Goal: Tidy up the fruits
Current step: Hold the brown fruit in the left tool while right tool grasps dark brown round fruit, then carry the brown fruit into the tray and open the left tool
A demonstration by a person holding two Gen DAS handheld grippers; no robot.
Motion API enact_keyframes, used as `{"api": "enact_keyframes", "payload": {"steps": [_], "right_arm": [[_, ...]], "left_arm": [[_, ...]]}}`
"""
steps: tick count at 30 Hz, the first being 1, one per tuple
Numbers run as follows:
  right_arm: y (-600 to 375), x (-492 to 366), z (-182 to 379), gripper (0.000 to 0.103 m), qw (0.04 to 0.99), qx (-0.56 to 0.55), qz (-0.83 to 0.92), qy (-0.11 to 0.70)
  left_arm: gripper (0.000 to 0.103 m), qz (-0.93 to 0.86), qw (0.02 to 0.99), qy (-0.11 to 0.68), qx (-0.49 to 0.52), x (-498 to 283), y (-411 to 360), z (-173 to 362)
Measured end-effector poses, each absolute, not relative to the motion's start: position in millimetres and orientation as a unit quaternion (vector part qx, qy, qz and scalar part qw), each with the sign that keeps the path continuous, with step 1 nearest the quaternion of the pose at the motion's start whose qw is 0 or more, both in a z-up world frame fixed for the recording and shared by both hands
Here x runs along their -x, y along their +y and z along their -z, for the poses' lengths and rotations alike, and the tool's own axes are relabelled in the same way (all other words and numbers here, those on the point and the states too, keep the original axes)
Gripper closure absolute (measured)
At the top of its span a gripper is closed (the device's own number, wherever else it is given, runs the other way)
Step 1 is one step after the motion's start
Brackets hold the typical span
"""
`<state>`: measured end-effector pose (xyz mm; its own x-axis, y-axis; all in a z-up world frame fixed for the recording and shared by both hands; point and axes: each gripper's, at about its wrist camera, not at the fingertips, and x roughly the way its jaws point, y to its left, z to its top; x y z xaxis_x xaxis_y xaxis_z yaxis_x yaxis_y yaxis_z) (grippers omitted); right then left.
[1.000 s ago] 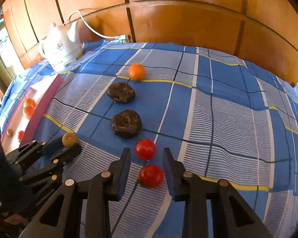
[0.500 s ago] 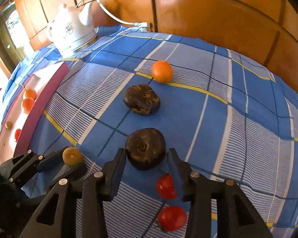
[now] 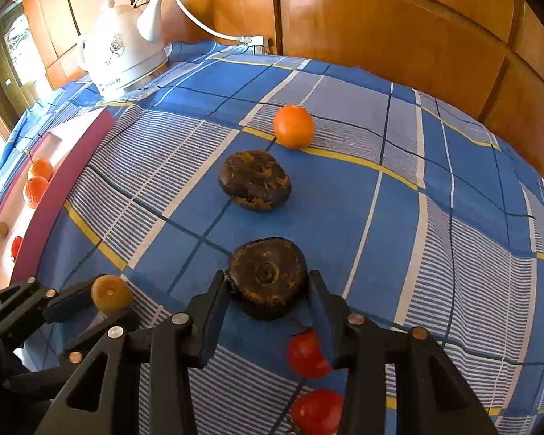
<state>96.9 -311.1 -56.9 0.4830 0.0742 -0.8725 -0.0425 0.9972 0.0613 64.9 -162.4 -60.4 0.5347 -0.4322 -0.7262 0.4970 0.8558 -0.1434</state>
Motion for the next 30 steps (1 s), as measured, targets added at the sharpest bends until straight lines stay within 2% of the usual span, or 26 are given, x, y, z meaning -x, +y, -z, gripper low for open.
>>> {"api": "enact_keyframes", "payload": {"steps": [10, 30], "right_arm": [[-307, -96, 57, 0.059, 0.864, -0.007, -0.019, 0.503], [-305, -94, 58, 0.059, 0.866, -0.003, -0.011, 0.499]], "left_arm": [[0.075, 0.210, 0.894, 0.396, -0.013, -56, -122, 10], [0.075, 0.114, 0.916, 0.384, 0.006, -57, -38, -16]]}}
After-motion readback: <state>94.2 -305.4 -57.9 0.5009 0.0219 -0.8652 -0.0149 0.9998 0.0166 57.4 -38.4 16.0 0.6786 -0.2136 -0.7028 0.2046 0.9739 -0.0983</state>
